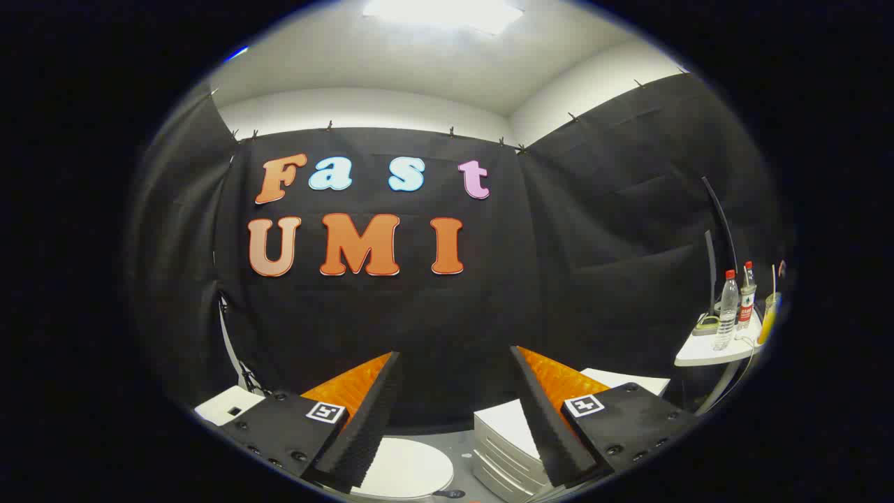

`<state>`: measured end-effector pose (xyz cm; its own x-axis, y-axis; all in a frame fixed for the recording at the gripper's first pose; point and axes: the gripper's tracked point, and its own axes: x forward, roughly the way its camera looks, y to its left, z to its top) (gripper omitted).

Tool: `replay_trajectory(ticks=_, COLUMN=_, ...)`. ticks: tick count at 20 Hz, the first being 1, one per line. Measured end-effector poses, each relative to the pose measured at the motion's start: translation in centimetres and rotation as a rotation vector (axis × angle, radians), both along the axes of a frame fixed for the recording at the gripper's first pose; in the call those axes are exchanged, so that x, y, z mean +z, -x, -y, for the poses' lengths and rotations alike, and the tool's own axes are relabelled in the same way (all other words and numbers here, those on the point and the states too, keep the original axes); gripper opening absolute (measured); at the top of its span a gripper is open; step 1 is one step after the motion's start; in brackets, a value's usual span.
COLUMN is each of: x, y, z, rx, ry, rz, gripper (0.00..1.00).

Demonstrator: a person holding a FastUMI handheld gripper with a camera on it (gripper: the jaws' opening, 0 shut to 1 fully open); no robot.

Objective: Open the toilet lid.

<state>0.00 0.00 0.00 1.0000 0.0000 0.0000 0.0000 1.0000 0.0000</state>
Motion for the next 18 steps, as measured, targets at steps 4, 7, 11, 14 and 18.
replay_trajectory(ticks=4, x=-0.8, y=1.4, z=-1.0, rx=0.006, ry=-0.033, rz=-0.007, gripper=0.98)
replay_trajectory(ticks=7, x=0.0, y=1.7, z=-0.7, rx=0.010, ry=-0.014, rz=-0.004, gripper=0.98)
replay_trajectory(ticks=11, x=0.6, y=1.6, z=0.1, rx=0.000, ry=-0.011, rz=0.011, gripper=0.98)
replay_trajectory(ticks=14, x=-0.2, y=1.5, z=0.9, rx=-0.005, ry=-0.037, rz=0.001, gripper=0.98)
replay_trajectory(ticks=18, x=-0.7, y=1.0, z=2.2, rx=-0.026, ry=-0.054, rz=-0.002, gripper=0.98)
